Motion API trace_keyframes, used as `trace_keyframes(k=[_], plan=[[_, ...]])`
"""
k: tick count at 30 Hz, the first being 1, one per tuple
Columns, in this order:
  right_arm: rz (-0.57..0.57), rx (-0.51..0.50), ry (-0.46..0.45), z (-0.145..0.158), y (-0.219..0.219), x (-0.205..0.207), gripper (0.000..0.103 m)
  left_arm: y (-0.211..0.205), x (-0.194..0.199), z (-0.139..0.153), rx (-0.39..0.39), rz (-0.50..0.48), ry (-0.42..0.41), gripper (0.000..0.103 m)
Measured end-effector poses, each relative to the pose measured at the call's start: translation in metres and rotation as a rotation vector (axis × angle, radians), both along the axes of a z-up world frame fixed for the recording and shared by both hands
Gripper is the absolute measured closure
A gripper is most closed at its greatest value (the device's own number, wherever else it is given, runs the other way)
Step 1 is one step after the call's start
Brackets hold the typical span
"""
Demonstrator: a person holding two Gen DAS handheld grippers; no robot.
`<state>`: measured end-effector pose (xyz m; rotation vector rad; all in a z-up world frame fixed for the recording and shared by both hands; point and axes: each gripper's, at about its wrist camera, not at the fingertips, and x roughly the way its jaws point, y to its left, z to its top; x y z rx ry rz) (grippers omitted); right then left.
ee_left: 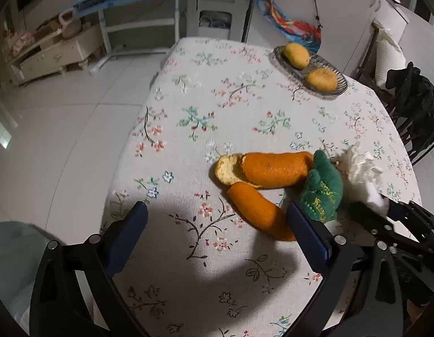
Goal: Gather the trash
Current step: 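Grasp the white plastic bag with the right gripper while the left gripper approaches the peels, then grasp a long orange peel with the left gripper while the right gripper holds the bag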
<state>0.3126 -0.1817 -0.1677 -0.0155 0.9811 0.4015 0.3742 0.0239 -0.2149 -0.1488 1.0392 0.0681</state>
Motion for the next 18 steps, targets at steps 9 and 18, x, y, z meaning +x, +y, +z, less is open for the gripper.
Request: trace_keyframes(k=[9, 18], plan=[[-0.004, 0.032, 0.003, 0.005, -0.013, -0.005, 0.062, -0.009, 0.005, -0.004, 0.025, -0.008, -0.017, 0.013], [-0.007, 0.060, 0.019, 0.006, -0.019, -0.006, 0.062, -0.026, 0.004, -0.001, 0.054, -0.106, -0.053, 0.046]])
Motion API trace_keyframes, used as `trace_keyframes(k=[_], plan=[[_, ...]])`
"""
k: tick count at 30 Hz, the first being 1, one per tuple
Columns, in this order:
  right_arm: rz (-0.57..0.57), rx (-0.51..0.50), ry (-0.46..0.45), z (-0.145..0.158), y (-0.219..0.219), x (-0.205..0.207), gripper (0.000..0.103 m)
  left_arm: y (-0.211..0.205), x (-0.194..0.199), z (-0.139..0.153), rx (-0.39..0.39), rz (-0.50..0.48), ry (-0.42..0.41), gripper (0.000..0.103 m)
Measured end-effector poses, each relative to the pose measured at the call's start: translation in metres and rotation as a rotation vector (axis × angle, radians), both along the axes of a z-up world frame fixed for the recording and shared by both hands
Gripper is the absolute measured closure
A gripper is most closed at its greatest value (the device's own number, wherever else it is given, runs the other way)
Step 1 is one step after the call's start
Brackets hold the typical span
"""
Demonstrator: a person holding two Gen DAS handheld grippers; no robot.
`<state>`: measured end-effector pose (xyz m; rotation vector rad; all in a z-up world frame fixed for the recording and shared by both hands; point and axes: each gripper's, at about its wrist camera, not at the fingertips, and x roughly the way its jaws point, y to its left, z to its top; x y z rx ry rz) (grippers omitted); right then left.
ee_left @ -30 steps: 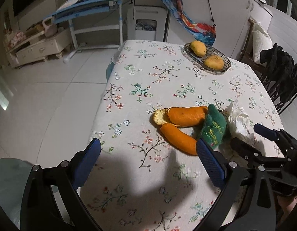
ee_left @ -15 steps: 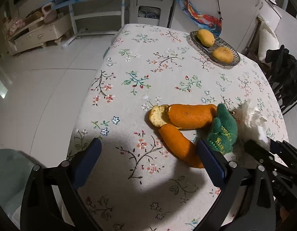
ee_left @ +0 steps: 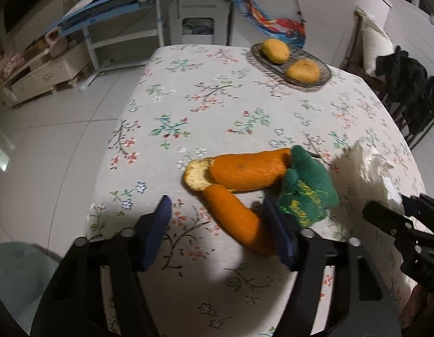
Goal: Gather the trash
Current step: 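Grasp a long orange peel with the left gripper while the right gripper holds the bag, then carry the white bag and the orange peel from the table to the basin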
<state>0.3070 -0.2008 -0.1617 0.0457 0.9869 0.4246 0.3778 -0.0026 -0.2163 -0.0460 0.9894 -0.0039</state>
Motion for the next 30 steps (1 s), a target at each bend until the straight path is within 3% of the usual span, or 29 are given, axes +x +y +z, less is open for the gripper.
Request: trace_keyframes(k=[4, 12, 16, 30], plan=[[0.015, -0.005, -0.004, 0.002, 0.002, -0.003, 0.061, -0.005, -0.004, 0.002, -0.012, -0.076, -0.001, 0.064], [0.019, -0.027, 0.004, 0.000, -0.006, -0.009, 0.061, -0.001, -0.016, 0.004, -0.057, -0.213, 0.039, 0.085], [0.009, -0.029, 0.025, -0.005, -0.014, -0.012, 0.060, -0.001, -0.024, 0.005, -0.033, -0.253, 0.051, 0.085], [-0.008, -0.028, 0.012, -0.009, -0.009, -0.010, 0.045, -0.011, -0.021, 0.003, 0.064, -0.242, 0.033, 0.082]])
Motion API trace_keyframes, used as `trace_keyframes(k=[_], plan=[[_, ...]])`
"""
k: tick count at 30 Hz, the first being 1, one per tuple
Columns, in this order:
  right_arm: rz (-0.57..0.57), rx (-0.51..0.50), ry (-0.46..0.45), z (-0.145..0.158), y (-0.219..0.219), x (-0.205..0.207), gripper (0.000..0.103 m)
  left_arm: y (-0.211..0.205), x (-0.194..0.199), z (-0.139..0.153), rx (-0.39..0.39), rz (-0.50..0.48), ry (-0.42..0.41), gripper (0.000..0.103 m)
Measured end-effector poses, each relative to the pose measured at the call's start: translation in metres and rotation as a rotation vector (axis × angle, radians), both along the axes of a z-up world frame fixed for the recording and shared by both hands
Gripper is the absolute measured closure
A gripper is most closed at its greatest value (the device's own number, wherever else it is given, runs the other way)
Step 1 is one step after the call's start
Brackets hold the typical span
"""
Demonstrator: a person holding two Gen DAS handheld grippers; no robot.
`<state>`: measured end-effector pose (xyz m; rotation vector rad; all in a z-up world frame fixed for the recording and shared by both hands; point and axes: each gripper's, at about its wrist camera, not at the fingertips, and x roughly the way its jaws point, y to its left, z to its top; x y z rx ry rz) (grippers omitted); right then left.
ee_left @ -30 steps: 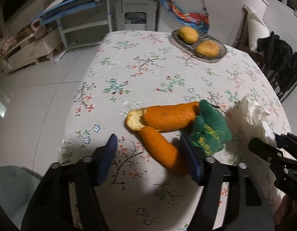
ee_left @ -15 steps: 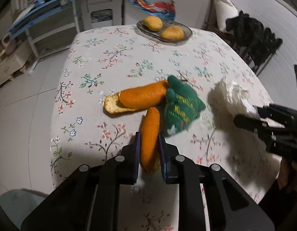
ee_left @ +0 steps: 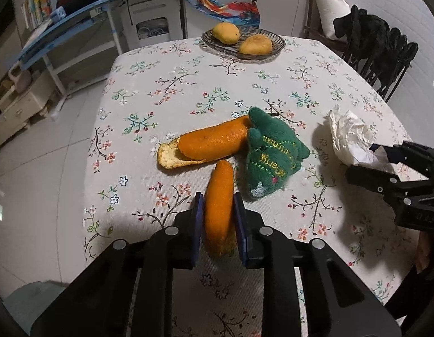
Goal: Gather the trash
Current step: 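Carry the white bag and the orange peel from the table to the basin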
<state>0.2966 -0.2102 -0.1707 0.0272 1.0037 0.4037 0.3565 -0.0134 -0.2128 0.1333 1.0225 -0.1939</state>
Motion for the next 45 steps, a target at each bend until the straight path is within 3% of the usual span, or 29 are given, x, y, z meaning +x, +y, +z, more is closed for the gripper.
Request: trace_keyframes(k=[3, 4, 5, 8, 16, 30, 45], plan=[[0.005, -0.001, -0.005, -0.001, 0.002, 0.000, 0.049, -0.003, -0.002, 0.000, 0.018, -0.014, -0.009, 0.086], [0.010, -0.001, -0.006, 0.000, 0.002, 0.000, 0.058, -0.004, -0.002, 0.001, 0.027, -0.016, -0.013, 0.087], [0.020, 0.004, -0.005, 0.000, 0.004, 0.000, 0.061, -0.005, -0.003, 0.001, 0.032, -0.016, -0.016, 0.087], [0.039, 0.011, -0.015, 0.003, 0.006, -0.003, 0.063, -0.006, -0.005, 0.006, 0.042, -0.010, -0.033, 0.087], [0.021, 0.061, -0.047, 0.022, 0.004, -0.009, 0.063, -0.008, -0.022, 0.027, 0.073, -0.001, -0.109, 0.088], [-0.096, 0.124, -0.127, 0.053, -0.032, -0.050, 0.063, 0.022, -0.070, 0.057, 0.006, 0.126, -0.189, 0.088], [-0.068, 0.111, -0.175, 0.057, -0.023, -0.086, 0.063, 0.011, -0.107, 0.070, -0.009, 0.108, -0.256, 0.088]])
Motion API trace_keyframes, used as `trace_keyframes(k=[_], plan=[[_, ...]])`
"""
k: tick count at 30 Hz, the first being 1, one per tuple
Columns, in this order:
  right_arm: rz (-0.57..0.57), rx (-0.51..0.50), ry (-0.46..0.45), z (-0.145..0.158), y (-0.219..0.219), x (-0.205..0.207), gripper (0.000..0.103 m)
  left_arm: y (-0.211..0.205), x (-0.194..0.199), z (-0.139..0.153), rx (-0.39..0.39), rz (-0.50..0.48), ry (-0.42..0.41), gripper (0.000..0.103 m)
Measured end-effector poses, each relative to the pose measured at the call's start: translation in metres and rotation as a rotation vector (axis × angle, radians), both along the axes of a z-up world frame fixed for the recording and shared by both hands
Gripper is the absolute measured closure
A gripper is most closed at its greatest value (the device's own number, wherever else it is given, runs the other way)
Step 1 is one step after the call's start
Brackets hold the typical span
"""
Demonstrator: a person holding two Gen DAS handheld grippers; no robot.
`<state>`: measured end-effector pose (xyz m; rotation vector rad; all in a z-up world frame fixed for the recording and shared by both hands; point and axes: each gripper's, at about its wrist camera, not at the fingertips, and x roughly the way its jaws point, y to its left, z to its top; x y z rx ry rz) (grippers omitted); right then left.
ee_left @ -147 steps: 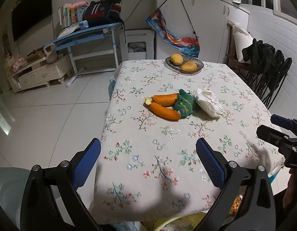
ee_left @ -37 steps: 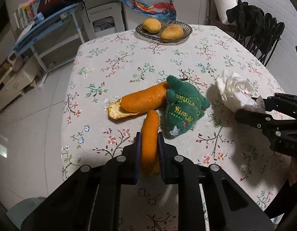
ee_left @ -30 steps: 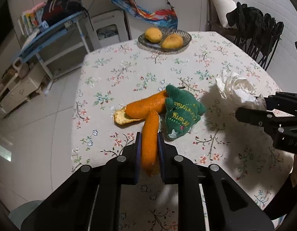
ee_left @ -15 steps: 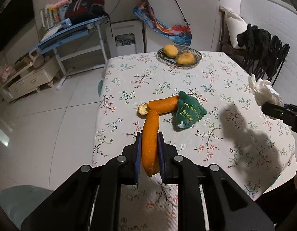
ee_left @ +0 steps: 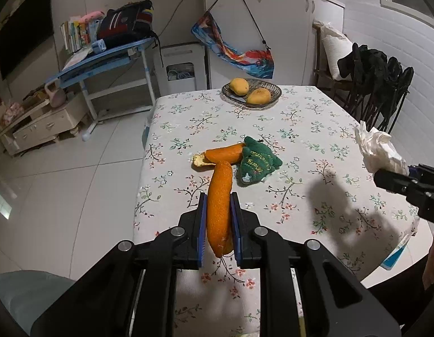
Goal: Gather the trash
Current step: 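Carry the white bag and the orange peel from the table to the basin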
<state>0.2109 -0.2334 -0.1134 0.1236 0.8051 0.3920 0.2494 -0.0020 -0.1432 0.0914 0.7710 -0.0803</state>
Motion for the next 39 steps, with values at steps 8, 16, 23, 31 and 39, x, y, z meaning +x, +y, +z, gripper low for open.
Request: trace_keyframes(k=[8, 16, 23, 31, 39], plan=[[0.021, 0.007, -0.014, 0.001, 0.003, -0.012, 0.063, -0.003, -0.013, 0.004, -0.014, -0.008, -0.014, 0.088], [0.069, -0.023, -0.035, 0.001, 0.018, -0.039, 0.063, -0.003, -0.035, 0.004, -0.028, -0.016, -0.019, 0.088], [0.121, -0.038, -0.001, -0.008, 0.027, -0.066, 0.063, 0.002, -0.052, 0.002, -0.052, -0.014, -0.011, 0.088], [0.206, -0.070, 0.077, -0.029, 0.044, -0.098, 0.062, 0.006, -0.069, 0.002, -0.074, -0.016, -0.010, 0.088], [0.352, -0.165, 0.211, -0.063, 0.074, -0.129, 0.062, 0.014, -0.084, 0.000, -0.116, -0.011, 0.001, 0.088]])
